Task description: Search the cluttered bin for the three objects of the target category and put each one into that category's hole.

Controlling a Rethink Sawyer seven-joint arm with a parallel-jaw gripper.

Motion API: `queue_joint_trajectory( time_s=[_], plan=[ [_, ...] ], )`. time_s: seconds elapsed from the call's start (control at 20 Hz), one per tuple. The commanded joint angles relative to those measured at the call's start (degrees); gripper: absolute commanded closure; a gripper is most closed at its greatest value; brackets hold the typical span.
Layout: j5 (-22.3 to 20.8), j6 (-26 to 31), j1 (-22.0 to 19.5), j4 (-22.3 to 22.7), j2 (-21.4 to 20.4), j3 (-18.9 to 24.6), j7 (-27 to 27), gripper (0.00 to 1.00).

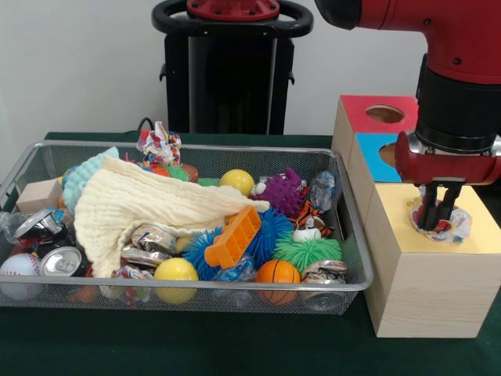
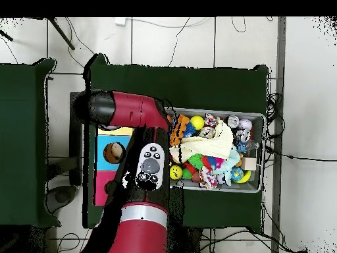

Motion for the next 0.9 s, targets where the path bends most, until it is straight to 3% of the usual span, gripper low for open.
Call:
queue_joint_trajectory(
  time_s=[0.05, 0.55, 0.9],
  plan=[
    [-1.11, -6.35, -2.01, 11.62, 5.82, 6.52, 7.96, 1.0],
    [-1.9, -11.88, -3.38, 16.29, 5.64, 8.43, 6.63, 1.0],
    [-3.26, -15.6, -3.96, 17.0, 7.14, 9.05, 6.29, 1.0]
  ],
)
